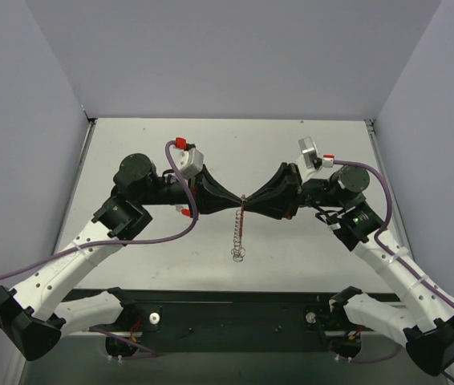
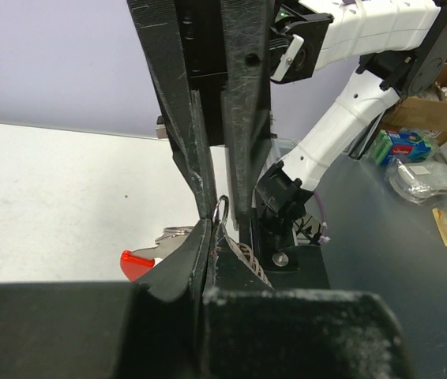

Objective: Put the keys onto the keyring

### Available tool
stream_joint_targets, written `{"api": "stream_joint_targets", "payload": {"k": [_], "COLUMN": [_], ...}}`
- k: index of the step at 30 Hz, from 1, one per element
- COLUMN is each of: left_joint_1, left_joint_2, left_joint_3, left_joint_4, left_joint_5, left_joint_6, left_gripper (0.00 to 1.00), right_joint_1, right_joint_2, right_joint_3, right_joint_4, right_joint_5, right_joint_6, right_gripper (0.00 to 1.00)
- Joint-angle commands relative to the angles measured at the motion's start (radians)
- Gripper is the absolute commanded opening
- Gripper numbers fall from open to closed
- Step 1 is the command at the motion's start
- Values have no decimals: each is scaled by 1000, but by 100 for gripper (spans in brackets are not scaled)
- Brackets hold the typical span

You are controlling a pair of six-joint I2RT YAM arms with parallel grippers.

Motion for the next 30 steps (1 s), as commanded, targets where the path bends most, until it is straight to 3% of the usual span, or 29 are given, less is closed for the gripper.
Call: {"api": "stream_joint_targets", "payload": {"k": [1,4,9,18,25,27,30], "left_joint_1": [-7,-5,-5,-5,-4,-4,-4], "left_joint_2": [4,-5,-19,-48,-66,-65,-62], "left_joint_3": [33,22,7,-18,-32,-32,-32], "left_joint_4": [59,64,82,110,137,150,157], "left_joint_5": [-11,-20,-36,-71,-93,-83,-76], "left_joint_6": [-1,1,1,-5,-14,-22,-27], "left_gripper": [0,0,0,0,0,0,0], "right_joint_1": [11,8,5,3,3,2,5], "right_joint_2": [-35,-55,-64,-44,-44,-41,-35], "right_joint_3": [0,-6,-8,-8,-5,-2,12], "right_joint_4": [82,77,73,63,33,19,-13], "right_joint_5": [16,45,57,57,68,76,74], "right_joint_6": [-31,-39,-47,-47,-66,-74,-88], "right_gripper": [30,44,48,32,28,22,4]}}
